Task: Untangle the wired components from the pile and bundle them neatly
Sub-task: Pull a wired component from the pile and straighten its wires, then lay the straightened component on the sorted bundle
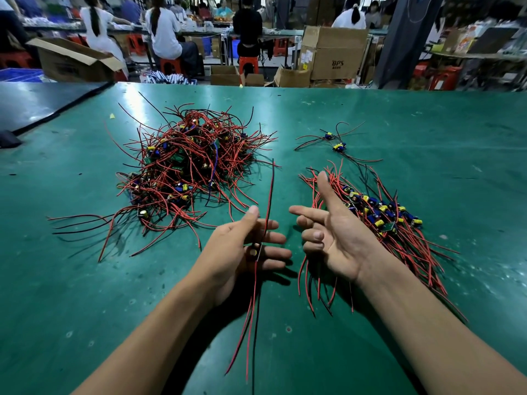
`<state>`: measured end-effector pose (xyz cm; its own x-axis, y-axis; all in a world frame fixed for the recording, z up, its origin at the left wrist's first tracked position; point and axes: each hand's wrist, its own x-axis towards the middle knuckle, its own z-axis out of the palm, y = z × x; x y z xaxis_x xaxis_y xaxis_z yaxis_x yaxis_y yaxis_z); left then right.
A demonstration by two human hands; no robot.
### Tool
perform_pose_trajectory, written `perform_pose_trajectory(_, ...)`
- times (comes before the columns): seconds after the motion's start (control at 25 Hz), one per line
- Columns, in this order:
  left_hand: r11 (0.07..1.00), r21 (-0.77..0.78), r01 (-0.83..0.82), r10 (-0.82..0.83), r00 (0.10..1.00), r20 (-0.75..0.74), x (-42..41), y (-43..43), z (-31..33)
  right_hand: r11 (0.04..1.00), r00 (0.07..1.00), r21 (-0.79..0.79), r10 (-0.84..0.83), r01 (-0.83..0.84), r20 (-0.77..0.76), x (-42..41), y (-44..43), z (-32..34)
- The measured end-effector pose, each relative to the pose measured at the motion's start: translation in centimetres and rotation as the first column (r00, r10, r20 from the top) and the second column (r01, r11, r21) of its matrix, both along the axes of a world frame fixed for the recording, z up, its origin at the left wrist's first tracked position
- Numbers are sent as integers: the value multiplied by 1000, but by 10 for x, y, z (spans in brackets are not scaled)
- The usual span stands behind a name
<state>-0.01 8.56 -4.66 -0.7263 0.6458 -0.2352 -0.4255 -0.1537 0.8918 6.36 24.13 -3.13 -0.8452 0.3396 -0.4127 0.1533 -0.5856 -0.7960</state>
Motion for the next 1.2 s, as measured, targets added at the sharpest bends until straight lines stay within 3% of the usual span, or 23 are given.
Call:
perform_pose_trajectory(0.2,999,44,-14,10,995,103,-7,0,1,995,998,100,-25,30,-52,1,-2,-1)
perform_pose_trajectory(0.32,995,100,-20,5,989,147,-10,0,2,933,991,359,41,8,-129,2,-14,-7)
perform_pose_trajectory(0.36,992,121,-21,1,987,160,-11,-1,2,837,987,547,91,-3,-134,3,-18,-11)
perform_pose_trajectory(0.44,990,136,-23,0,986,169,-11,0,3,422,985,907,158,-2,-71,4,-23,-22)
perform_pose_trajectory(0.48,991,129,-22,0,986,166,-10,0,3,225,986,974,160,10,-47,4,-25,-27)
perform_pose_trajectory(0.52,993,120,-18,-2,987,159,-9,0,2,114,988,993,154,14,-31,4,-25,-30)
perform_pose_trajectory(0.56,994,111,-11,-6,989,148,-8,1,2,77,988,997,149,15,-26,5,-25,-31)
perform_pose_trajectory(0.68,995,105,4,-16,994,111,-7,2,-1,67,990,994,104,87,-94,5,-23,-29)
perform_pose_trajectory(0.8,998,57,-5,2,998,60,-7,2,-4,-12,976,981,-107,191,-192,6,-9,-24)
perform_pose_trajectory(0.88,1000,31,-6,6,1000,17,-10,0,-5,-84,957,995,-281,49,-70,8,6,-19)
perform_pose_trajectory(0.96,999,27,-17,17,1000,-10,-13,-2,-5,-94,923,989,-377,-117,73,9,17,-18)
perform_pose_trajectory(1.04,999,24,-38,38,999,-16,-14,-2,-5,-112,934,992,-357,-53,10,9,13,-18)
perform_pose_trajectory(1.12,997,26,-73,73,997,-19,-15,-2,-7,-232,963,971,-244,52,-110,7,-5,-20)
perform_pose_trajectory(1.2,991,25,-132,133,990,-49,-19,-4,-9,-337,990,938,-85,77,-112,3,-24,-24)
